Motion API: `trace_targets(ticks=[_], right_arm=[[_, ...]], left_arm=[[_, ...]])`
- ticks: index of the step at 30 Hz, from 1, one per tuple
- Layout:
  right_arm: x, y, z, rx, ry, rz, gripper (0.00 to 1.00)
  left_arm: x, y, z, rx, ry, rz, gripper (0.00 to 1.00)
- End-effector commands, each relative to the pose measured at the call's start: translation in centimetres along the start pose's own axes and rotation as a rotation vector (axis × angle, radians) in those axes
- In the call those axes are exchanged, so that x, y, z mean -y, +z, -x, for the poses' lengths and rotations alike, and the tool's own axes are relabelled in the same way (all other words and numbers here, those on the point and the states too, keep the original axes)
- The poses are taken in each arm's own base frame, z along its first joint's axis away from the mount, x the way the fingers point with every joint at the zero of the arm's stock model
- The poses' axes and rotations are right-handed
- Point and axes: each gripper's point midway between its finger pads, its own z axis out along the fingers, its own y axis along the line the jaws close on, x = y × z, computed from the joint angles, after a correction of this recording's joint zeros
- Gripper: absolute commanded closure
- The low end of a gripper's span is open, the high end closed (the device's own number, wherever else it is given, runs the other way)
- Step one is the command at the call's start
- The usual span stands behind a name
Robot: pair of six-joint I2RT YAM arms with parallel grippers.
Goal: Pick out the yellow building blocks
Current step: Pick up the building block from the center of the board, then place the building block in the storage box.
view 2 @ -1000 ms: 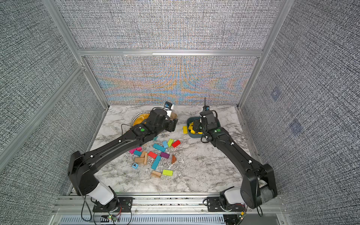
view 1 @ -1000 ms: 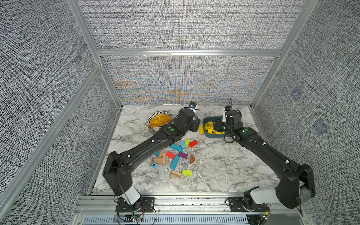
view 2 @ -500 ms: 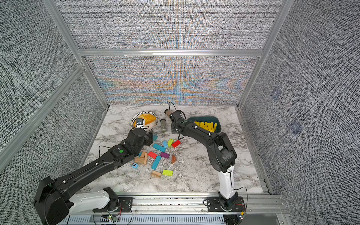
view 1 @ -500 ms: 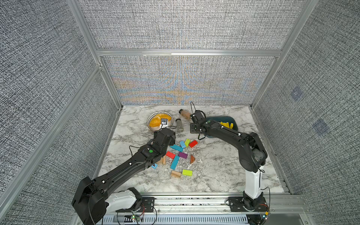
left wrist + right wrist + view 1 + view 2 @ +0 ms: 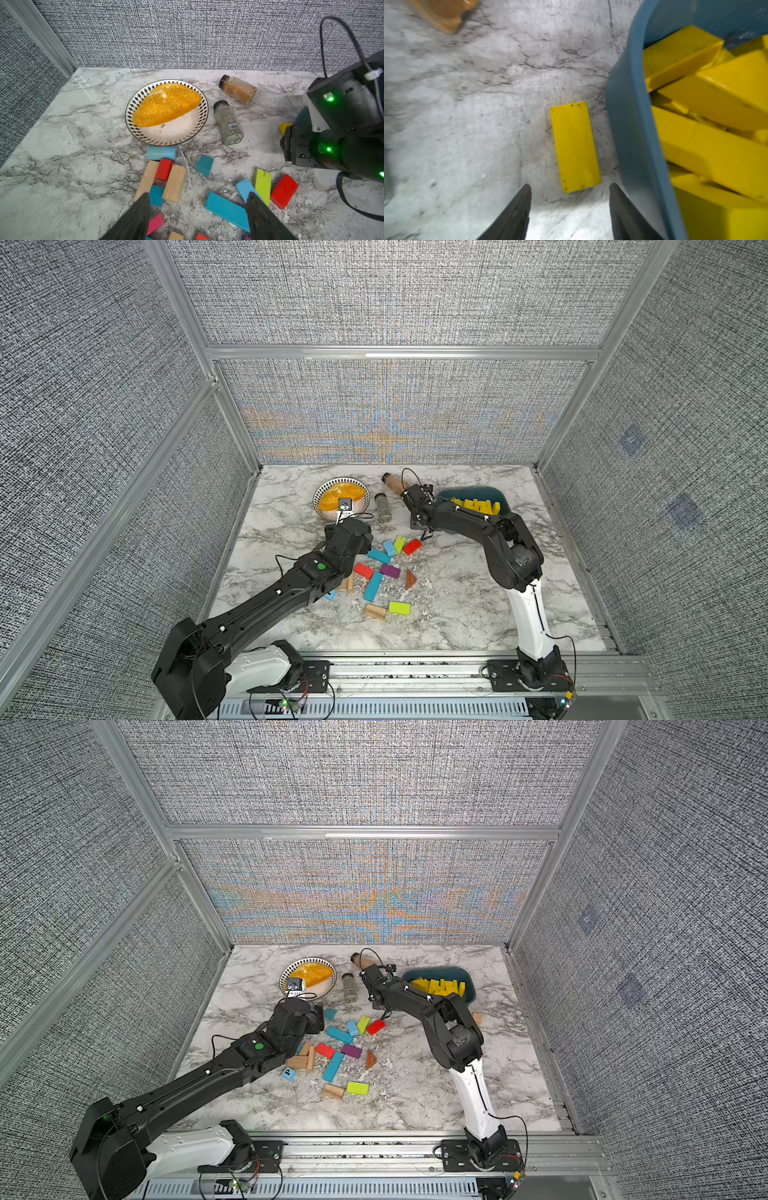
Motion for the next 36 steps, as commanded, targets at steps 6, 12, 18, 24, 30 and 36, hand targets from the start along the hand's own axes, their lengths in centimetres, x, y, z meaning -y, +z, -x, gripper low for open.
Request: trace_targets(ticks=[6,12,18,24,30,36], right_arm=[[0.2,2.0,0.7,-0.005,0.001,-0.003,0.38],[-0.5,2.9,0.5,-0.017,0.000,0.042,0.49],[-1.2,2.9,0.0,-0.028,0.005,0.089,0.55],[-2.2,1.9,0.6,-0.019,0.011,0.159,0.61],[-1.9,-1.0,3.3,0.054,0.021,0.194,0.75],[-1.0,-6.0,6.8,0.145,0.025,0.235,0.79]], left_arm=[[0.3,0.3,0.5,0.002,-0.019,0.002,0.27],[0.4,0.7,0.2,-0.014,-0.011,0.010,0.27],[0.6,0.9,-0.1,-0.029,-0.019,0.010,0.27],[0.9,1.0,0.3,-0.023,-0.035,0.002,0.27],[0.8,0.9,0.1,-0.039,-0.043,0.002,0.27],[0.3,0.3,0.1,-0.035,-0.058,0.015,0.27]])
